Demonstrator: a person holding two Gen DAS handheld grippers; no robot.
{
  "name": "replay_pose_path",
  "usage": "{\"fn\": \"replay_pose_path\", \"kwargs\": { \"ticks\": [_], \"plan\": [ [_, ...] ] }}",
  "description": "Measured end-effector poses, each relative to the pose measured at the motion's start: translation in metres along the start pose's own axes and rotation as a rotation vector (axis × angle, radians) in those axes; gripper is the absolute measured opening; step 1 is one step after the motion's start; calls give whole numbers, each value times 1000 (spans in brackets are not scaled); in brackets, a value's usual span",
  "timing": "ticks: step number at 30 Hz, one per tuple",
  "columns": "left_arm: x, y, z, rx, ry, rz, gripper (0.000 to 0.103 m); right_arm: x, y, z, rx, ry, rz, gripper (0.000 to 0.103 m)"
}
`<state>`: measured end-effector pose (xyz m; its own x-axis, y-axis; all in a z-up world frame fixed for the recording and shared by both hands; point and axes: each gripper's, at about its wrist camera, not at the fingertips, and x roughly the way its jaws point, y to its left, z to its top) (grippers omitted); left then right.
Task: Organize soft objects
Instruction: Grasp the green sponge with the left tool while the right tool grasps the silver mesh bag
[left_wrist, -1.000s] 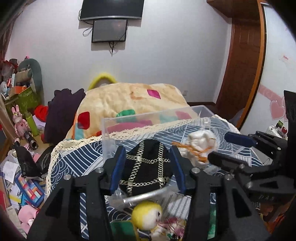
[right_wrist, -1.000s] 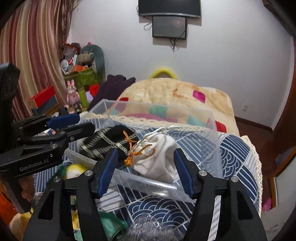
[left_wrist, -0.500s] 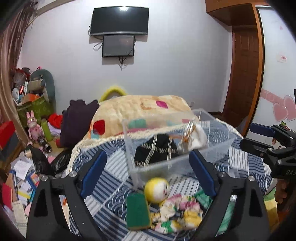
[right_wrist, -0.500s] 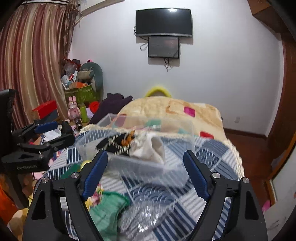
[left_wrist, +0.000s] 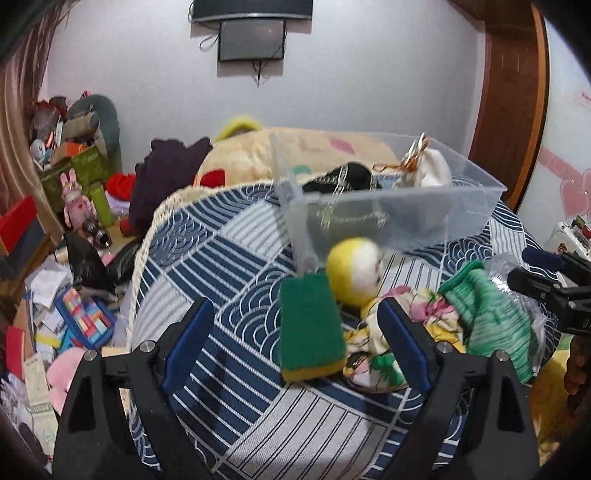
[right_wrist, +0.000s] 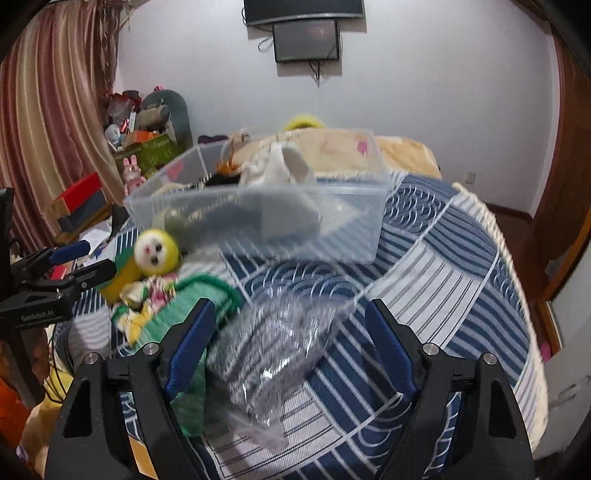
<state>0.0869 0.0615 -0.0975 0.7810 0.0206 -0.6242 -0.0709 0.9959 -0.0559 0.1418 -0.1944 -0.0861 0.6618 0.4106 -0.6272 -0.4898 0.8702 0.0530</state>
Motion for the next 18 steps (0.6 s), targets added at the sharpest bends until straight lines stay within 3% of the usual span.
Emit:
{"fn": "replay_pose_path", "kwargs": {
  "ticks": [3,8,14,18],
  "plan": [
    [7,5,-5,-34,20,-24,78,1,1,-5,-5,12,4,71],
    [19,10,-9,-78,67,-66,55,5,3,-9,-11,38,33,50],
    [23,8,-14,-87,86,-125,38,1,6,-9,-25,27,47,34],
    [17,6,-17,-72,78,-121,37,-6,4,-9,-20,13,50,27]
  ]
}}
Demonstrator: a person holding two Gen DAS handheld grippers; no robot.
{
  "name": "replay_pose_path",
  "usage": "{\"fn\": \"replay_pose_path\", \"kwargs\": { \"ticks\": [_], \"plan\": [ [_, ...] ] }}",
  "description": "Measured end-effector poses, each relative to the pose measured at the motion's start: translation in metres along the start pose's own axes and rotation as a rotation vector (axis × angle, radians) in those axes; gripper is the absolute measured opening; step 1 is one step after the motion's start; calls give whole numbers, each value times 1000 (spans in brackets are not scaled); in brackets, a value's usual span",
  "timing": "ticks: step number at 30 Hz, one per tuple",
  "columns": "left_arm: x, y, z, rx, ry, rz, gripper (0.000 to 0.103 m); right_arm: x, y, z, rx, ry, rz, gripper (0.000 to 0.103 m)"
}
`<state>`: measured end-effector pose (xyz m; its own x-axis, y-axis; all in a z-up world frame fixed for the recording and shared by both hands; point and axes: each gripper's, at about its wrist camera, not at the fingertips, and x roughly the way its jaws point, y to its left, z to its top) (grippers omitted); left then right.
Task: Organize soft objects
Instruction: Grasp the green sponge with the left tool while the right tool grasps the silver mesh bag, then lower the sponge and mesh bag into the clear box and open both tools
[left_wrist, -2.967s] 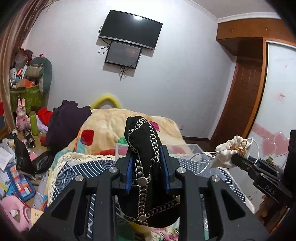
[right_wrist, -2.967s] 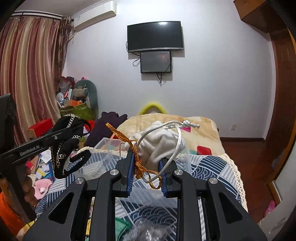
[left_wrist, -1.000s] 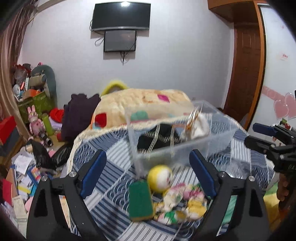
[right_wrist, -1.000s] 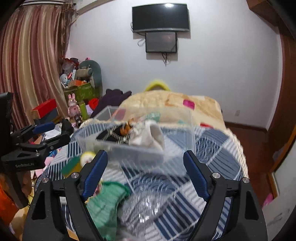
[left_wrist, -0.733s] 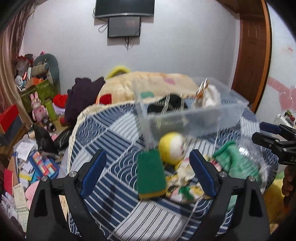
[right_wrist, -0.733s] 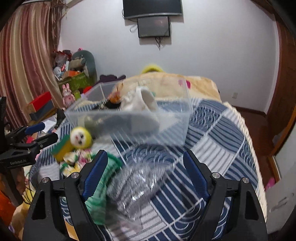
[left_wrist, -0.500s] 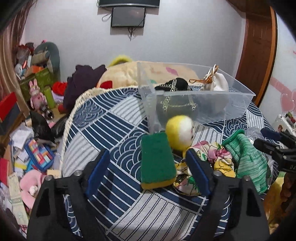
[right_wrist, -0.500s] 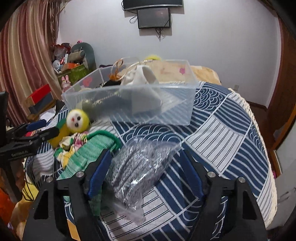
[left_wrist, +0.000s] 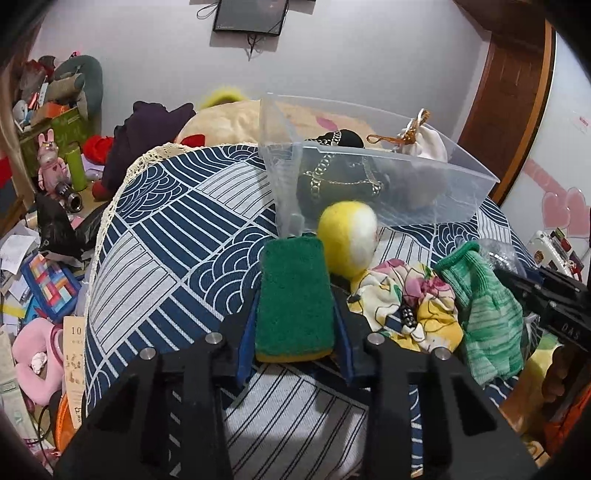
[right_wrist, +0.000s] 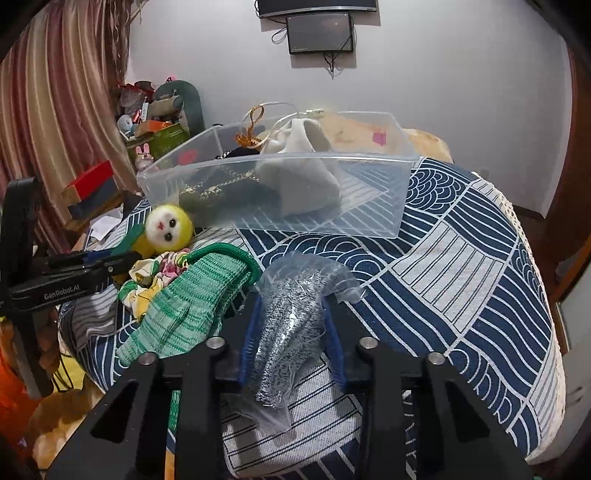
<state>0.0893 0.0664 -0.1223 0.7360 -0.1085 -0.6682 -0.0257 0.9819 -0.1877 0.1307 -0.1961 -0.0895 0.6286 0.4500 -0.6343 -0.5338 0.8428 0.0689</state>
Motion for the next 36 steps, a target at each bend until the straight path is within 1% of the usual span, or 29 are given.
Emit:
{"fn": "replay_pose_path", "kwargs": {
  "ticks": [2,5,9,12,17,19,21,22,24,29,33,36],
  "plan": [
    [-3,1,-1,-2,0,1,36,-4,0,-2,2,-12,-9,23],
    [-10,4,-1,-13,-13,4,36,-11,4,-1,-3,-32,-36,19],
    [-24,6,3,-17,-46,17,36,-19,-1,5,12,-60,-49,19],
    [-36,5,10,-14,-88,29,36,-26,-5,10,25,-85,-58,19],
    [-46,1,23,-1,-142,35,36,-37,-11,20,40,-130,-68,19],
    [-42,1,27,11,-137,34,36,-40,-11,24,46,-146,-64,19],
    [-31,5,28,11,-110,56,36,-42,-12,26,51,-153,-63,19],
    [-23,10,28,-5,-83,49,36,-42,-12,27,50,-153,-63,19],
    [-17,16,26,-33,-68,30,36,-41,-10,27,47,-152,-66,19],
    [-22,28,25,-92,-92,-2,36,-40,-11,28,52,-151,-62,19],
    [-32,26,33,-79,-124,17,36,-39,-12,34,56,-158,-64,19],
    [-40,19,43,-56,-159,23,36,-40,-13,44,58,-183,-69,19]
  ]
}}
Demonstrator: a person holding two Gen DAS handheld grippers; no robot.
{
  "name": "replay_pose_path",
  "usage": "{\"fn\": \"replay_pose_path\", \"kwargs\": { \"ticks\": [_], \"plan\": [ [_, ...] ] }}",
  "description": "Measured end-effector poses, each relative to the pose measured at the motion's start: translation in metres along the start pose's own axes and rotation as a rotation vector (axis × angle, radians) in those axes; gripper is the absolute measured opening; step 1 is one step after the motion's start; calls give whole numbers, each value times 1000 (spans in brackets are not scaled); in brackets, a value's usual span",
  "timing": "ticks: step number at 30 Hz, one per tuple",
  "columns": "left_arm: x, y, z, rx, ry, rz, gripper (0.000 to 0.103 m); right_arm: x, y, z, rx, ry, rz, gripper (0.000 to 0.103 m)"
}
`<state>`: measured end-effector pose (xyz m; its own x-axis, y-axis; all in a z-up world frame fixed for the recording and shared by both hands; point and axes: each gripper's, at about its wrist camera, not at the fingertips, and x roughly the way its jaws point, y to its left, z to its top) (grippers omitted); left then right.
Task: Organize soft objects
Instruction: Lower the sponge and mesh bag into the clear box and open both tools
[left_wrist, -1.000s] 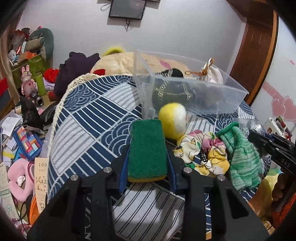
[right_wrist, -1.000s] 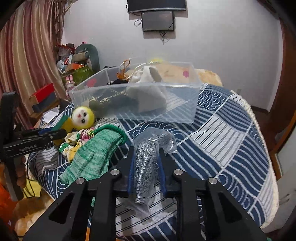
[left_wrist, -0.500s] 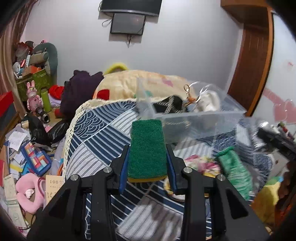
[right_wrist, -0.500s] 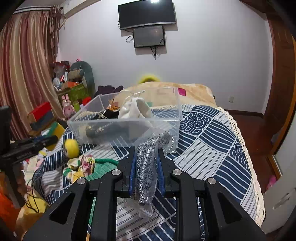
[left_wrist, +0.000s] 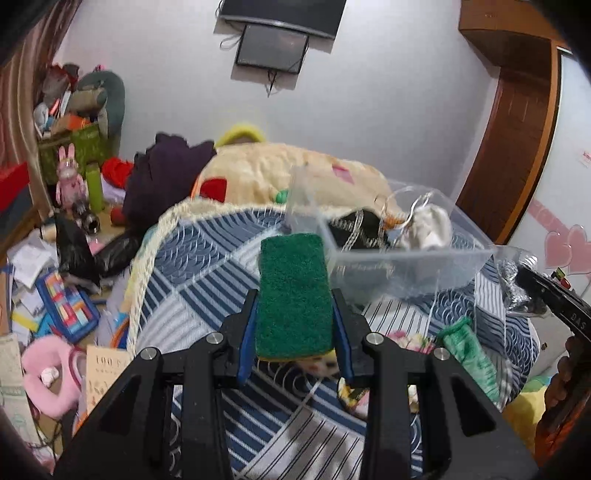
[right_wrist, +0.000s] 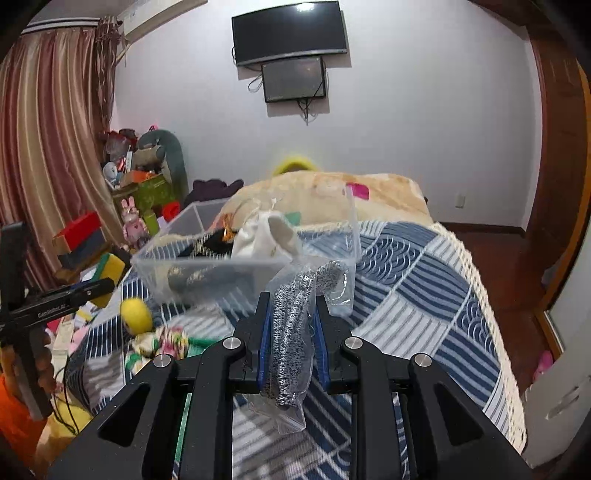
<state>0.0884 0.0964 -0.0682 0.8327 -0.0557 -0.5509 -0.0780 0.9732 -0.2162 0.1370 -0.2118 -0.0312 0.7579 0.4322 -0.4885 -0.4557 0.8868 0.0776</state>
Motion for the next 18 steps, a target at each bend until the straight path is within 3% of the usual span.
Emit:
{"fn": "replay_pose_path", "kwargs": {
  "ticks": [11,18],
  "plan": [
    [7,-35,45,79,-83,-33,36,19,6,49,-45,-81,-24,19],
    [43,-49,56,112,-37,-49,36,46,7,59,-83,-45,-77,19]
  ]
}}
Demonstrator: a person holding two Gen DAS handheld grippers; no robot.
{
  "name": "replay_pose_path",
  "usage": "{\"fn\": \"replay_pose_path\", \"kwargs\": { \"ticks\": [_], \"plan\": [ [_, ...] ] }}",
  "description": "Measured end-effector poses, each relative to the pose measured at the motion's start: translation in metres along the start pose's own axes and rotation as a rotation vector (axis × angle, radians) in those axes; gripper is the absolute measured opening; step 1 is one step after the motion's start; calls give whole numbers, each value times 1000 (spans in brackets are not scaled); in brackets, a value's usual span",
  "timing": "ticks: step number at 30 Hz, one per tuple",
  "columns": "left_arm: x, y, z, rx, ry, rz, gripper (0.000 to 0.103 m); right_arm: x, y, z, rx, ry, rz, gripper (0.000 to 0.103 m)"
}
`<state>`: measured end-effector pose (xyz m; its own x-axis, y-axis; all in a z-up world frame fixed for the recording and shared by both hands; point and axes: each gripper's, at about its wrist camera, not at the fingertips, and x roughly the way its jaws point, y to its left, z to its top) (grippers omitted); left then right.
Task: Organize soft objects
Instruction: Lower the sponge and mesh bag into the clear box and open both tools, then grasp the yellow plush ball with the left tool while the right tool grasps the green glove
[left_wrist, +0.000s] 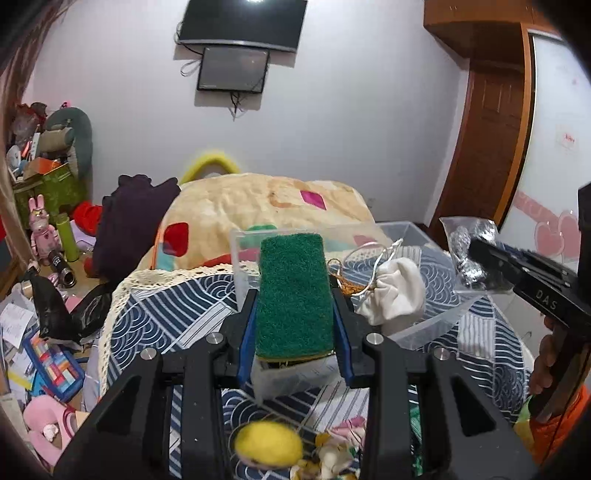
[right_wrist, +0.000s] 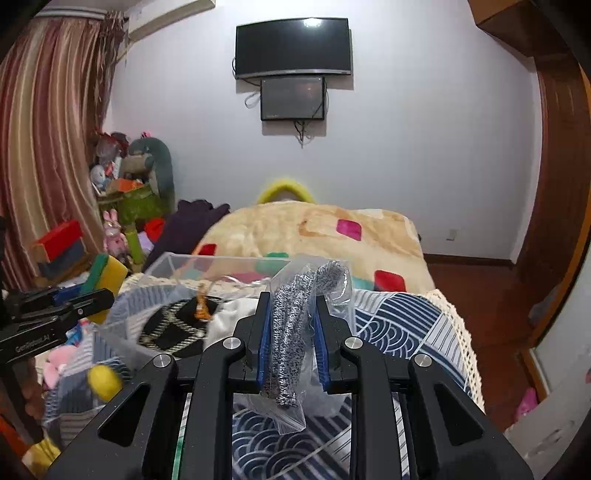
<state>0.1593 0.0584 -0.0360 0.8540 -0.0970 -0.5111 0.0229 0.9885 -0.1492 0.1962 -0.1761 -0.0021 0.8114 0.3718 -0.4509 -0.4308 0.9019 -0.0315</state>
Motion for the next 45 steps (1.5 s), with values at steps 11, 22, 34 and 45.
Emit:
{"fn": "replay_pose_path", "kwargs": {
  "ticks": [11,22,34,45],
  "plan": [
    [45,-16,-8,71,87,38,36,39,3,-14,-50,112,-24,19],
    [38,-20,-13,36,100,14,46,29,-2,-20,-11,117,13,32],
    [-17,-27,-14,64,2,40,64,-18,2,-13,-6,26,65,51],
    [-53,-13,-42,57,11,77,85,-39,28,-37,-25,30,150,71]
  ]
}}
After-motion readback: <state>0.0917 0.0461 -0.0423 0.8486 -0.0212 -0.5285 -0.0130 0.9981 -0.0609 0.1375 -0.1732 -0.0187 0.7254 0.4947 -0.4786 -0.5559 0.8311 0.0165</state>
